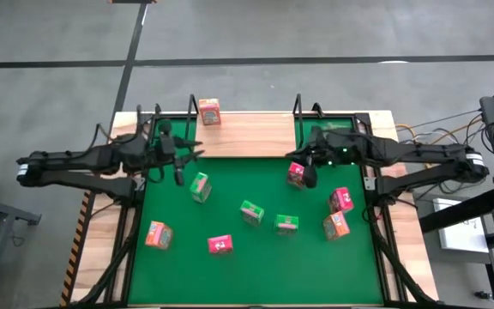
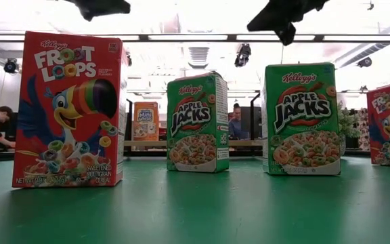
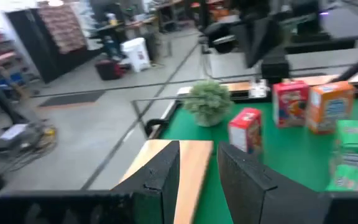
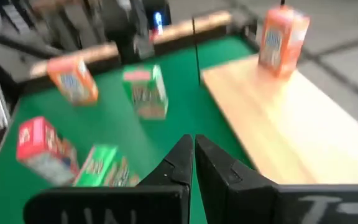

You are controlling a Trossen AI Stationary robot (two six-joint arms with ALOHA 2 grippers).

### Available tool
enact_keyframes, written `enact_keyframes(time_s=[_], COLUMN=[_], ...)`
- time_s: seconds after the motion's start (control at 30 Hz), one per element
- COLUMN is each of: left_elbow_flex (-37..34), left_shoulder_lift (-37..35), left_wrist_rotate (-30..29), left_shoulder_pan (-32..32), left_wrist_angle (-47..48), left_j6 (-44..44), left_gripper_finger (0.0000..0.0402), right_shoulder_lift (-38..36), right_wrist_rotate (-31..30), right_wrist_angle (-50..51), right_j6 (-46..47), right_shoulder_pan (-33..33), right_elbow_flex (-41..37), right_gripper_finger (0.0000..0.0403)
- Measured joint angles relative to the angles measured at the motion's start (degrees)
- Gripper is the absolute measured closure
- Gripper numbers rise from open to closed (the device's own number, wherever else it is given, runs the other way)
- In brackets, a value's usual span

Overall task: Stack cereal on shelf
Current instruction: Put the top red cereal box box on the shelf

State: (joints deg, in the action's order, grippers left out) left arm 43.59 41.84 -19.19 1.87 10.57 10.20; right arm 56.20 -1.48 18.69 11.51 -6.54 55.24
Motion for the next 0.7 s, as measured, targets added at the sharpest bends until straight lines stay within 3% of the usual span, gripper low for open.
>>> enact_keyframes(time_s=[0.1,0.27,0.43,0.7], left_elbow_flex=[-1.9,-4.1,-4.4,-4.3], left_shoulder_lift=[-2.8,-6.1,-6.4,-3.9], left_wrist_rotate=[-1.3,-1.3,-1.3,-1.3], left_shoulder_pan=[0.0,0.0,0.0,0.0], left_wrist_angle=[0.1,0.1,0.0,0.1], left_j6=[0.0,1.0,1.2,1.3], left_gripper_finger=[0.0311,0.0311,0.0311,0.0311], right_shoulder_lift=[2.7,8.4,13.6,18.2], right_wrist_rotate=[0.0,-0.1,-2.1,-3.6], right_wrist_angle=[9.0,32.1,50.3,50.4], right_j6=[2.8,9.9,16.5,14.2], right_shoulder_pan=[0.7,0.6,0.3,0.3], right_elbow_flex=[6.7,16.6,21.7,20.2], right_gripper_finger=[0.0394,0.0394,0.0394,0.0379])
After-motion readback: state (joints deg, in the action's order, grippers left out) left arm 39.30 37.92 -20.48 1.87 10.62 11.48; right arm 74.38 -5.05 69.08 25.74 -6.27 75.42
